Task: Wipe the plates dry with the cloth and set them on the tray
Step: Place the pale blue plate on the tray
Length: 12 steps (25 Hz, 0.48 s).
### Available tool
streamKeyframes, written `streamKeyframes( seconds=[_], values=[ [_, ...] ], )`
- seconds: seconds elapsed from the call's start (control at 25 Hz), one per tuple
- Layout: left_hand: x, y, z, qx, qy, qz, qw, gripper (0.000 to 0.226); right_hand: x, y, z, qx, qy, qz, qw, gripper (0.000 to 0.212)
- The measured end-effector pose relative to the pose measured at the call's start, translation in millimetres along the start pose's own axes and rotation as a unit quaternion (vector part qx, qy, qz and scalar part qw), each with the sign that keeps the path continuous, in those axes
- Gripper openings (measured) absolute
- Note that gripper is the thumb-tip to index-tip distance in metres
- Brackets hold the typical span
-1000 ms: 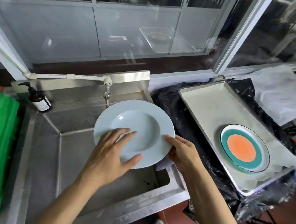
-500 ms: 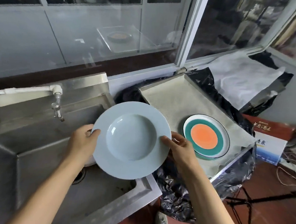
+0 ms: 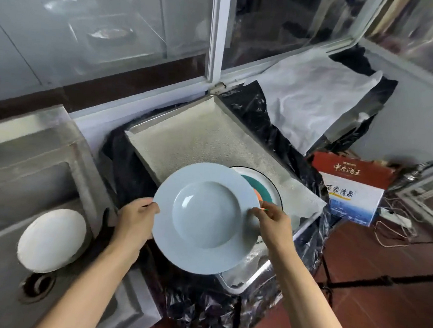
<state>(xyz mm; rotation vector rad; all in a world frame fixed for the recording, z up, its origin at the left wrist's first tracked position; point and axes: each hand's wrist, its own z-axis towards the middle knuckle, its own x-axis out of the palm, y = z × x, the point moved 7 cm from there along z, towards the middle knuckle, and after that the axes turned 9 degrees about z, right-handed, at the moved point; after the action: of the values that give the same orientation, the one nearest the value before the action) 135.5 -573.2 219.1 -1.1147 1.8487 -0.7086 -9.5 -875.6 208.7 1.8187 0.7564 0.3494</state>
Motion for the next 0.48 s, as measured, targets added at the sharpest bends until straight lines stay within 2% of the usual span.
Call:
streamKeyframes(
  seconds=[0.08, 0.24, 0.4, 0.48],
  values=[
    [33.3, -5.2, 8.3, -0.004, 0.019, 0.005, 1.0, 0.022, -19.6, -5.1, 25.4, 0.008, -0.016, 0.002, 1.0, 0.02],
    [93.5, -11.1, 27.2, -0.017, 0.066, 0.016, 0.998, 0.017, -43.7, -9.1, 69.0, 0.026, -0.044, -0.037, 0.998, 0.013],
    [130.8, -16.6, 40.1, -0.039, 0.097, 0.02, 0.994, 0.004, -52.0, -12.3, 101.4, 0.019, -0.068, -0.074, 0.995, 0.028],
    [140.7, -16.3, 44.9, -0.048, 0.099, 0.024, 0.994, 0.015, -52.3, -14.0, 111.7, 0.024, -0.072, -0.082, 0.994, 0.026]
  ],
)
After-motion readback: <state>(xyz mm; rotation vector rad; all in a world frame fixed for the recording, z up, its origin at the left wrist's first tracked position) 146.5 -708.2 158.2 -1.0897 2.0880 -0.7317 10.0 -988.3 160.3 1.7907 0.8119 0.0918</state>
